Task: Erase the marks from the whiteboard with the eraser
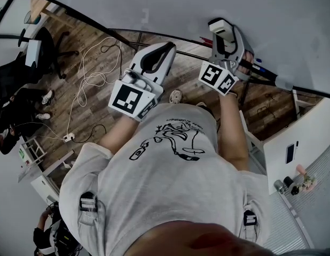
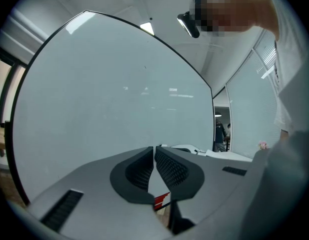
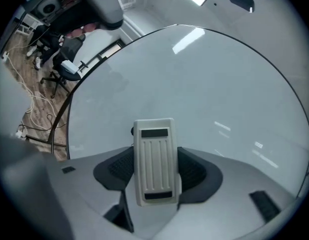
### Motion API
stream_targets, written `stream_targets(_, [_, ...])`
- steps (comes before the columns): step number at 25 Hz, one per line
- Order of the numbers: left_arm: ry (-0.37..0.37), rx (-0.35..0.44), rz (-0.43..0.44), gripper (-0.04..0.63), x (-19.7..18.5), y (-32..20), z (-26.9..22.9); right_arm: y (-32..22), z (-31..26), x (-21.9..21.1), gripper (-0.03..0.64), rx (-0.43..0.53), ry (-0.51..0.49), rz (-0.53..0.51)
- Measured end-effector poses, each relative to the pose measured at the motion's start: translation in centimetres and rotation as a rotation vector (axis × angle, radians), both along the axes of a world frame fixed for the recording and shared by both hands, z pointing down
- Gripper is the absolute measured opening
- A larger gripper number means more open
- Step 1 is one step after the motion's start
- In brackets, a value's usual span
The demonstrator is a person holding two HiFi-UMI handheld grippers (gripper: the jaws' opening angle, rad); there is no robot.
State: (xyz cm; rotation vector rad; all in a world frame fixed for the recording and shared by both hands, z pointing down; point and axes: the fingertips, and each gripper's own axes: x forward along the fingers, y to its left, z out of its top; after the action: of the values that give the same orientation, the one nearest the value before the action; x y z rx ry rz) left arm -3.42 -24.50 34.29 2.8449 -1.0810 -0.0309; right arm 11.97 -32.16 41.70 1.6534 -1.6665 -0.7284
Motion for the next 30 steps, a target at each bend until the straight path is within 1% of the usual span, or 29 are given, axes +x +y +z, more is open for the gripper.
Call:
stream_targets(4, [0.000,0.001,0.008,0.032,0.4,0.1,0.0,1.4,-2.0,5.2,0.262,0.035,-0.090,0.092])
stream_targets(6, [-0.005,0.000,0.011,0.032,0.6,-0.1,0.2,1.9,-2.5,6.2,0.262,0.030,-0.138,0.093])
stream_targets(8, [-0.009,0.000,0.013,0.032,1.1,-0.1,0.2,2.4,-2.9,6.2,0.264,0.013,-0.210,0.057])
stream_targets(11, [-0.008,0.008,0.016,0.032,2.2,0.2,-0.3,3.0,-3.6,6.1,0.264,-0.023,-0.381,-0.033])
stream_targets(13, [-0.006,0.011,0.018,0.032,3.1,0.5,-0.6,3.7,-4.0,6.0,0.264,-0.046,-0.473,-0.080])
stream_targets(17, [-0.001,0.014,0.019,0.032,4.7,1.4,-1.0,5.6,-5.2,6.4,0.264,-0.070,-0.602,-0.150])
stream_targets(20, [0.005,0.017,0.017,0.032,5.8,2.1,-1.4,7.3,-6.3,7.1,0.264,-0.079,-0.679,-0.195])
stream_targets(24, [0.013,0.007,0.018,0.032,7.3,3.0,-2.2,9.4,-8.1,7.9,0.265,-0.088,-0.756,-0.253])
stream_targets(30, [0.035,0.023,0.021,0.032,9.4,4.0,-3.5,12.3,-10.7,9.1,0.267,-0.101,-0.826,-0.332])
